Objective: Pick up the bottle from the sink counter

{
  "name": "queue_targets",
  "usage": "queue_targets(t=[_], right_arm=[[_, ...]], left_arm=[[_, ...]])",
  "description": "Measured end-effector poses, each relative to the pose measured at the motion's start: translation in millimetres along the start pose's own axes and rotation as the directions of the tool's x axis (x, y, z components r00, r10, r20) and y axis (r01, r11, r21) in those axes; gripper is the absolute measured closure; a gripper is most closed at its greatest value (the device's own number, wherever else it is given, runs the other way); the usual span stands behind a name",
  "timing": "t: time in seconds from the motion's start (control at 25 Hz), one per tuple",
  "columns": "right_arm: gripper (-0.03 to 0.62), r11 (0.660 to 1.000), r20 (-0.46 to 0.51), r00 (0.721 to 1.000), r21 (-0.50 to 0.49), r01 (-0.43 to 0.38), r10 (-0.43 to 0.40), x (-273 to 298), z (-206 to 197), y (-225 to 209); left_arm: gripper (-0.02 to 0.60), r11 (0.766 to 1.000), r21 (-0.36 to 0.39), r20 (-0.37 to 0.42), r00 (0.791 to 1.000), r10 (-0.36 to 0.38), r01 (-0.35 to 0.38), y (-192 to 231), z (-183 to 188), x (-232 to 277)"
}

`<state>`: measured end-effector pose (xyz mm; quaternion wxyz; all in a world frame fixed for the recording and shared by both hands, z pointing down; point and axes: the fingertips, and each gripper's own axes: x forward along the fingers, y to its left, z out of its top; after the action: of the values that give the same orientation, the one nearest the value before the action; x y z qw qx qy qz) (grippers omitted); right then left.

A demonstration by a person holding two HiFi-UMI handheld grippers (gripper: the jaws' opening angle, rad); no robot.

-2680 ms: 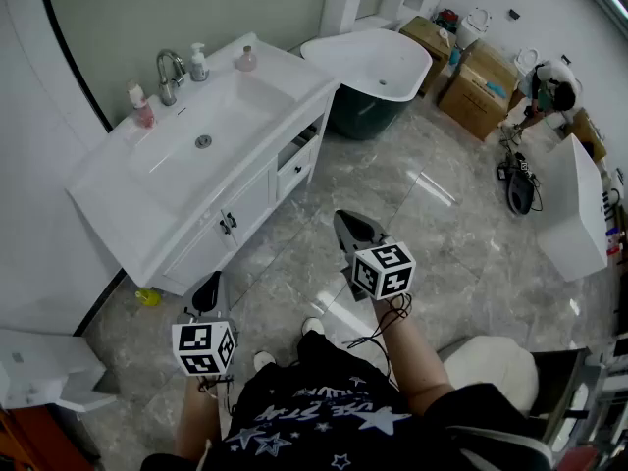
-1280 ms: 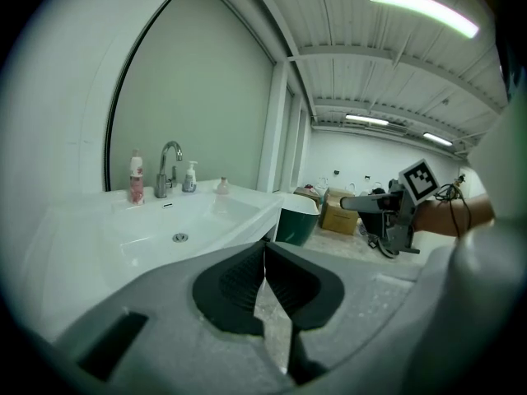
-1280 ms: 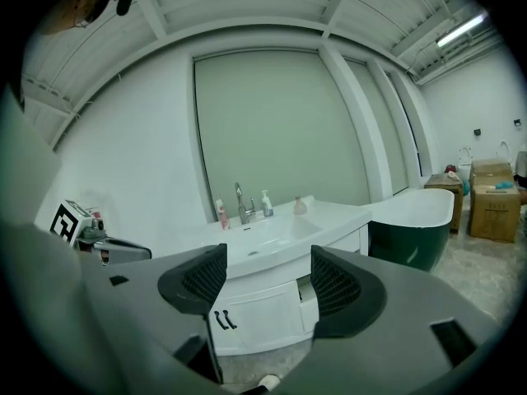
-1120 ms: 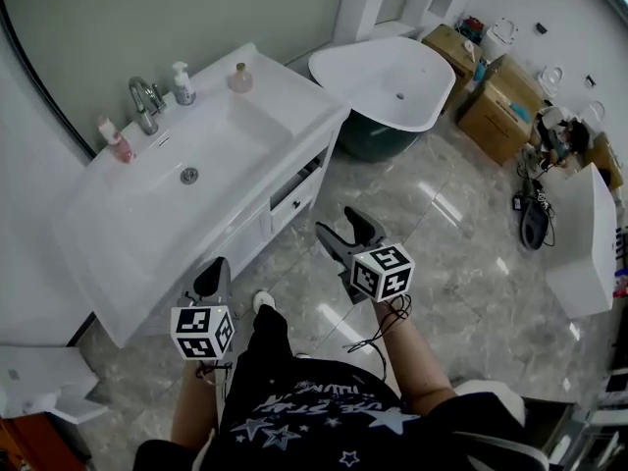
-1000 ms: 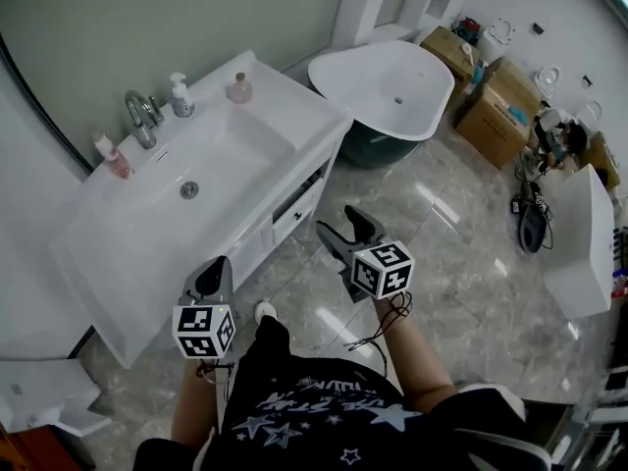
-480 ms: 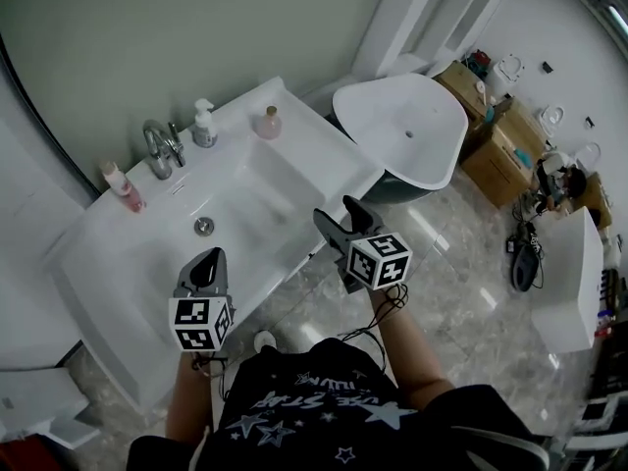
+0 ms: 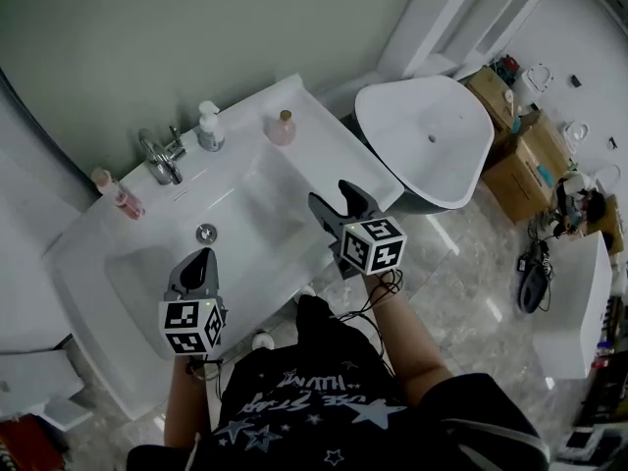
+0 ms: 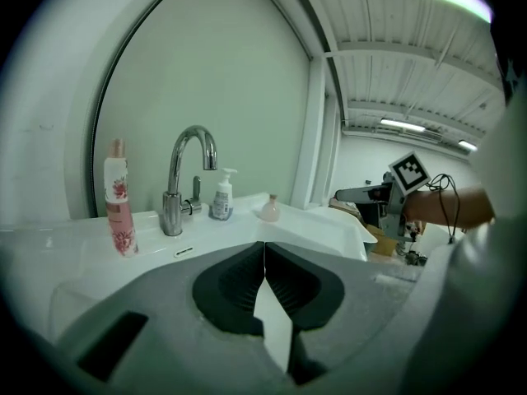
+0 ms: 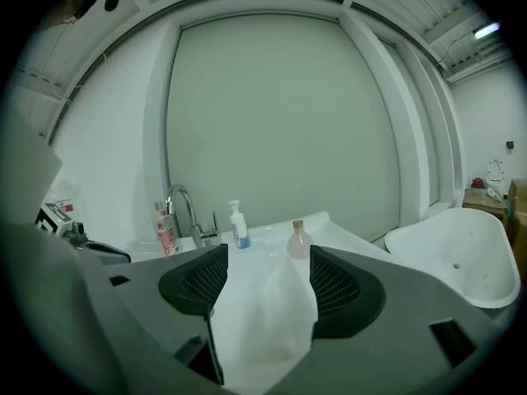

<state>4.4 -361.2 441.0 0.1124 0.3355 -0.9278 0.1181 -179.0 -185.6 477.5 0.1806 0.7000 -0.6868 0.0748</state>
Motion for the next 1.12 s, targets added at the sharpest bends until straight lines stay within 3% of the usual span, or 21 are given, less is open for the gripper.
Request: queue_targets(t=[0.32,0.68,0.88,1.12], right_arm=[[0.31,0.987,-0.053,0.987,-0.05,-0.153,0.151,89,25,-39],[0.31,0.944,-0.146,0.946,-0.121,-0.307,0.289,189,17,-53],[0.313,0.924,-0.194,0.931,-0.172,-0.343,0.309,227,2,-55],[0.34,0.911,-0.19,0.929,-0.211,-0.356,0.319,250,-9,-52]], left_arm=[[0.561,0.983,-0.069,-0.022,0.985,0.169,-0.17,1,22,39],[0.561,0.929,-0.128,-0.076,0.937,0.34,-0.348,7,28,66],[0.561,0.9,-0.147,-0.124,0.91,0.395,-0.41,5,23,75],[0.561,0.882,-0.162,-0.164,0.894,0.417,-0.442,3,16,85]])
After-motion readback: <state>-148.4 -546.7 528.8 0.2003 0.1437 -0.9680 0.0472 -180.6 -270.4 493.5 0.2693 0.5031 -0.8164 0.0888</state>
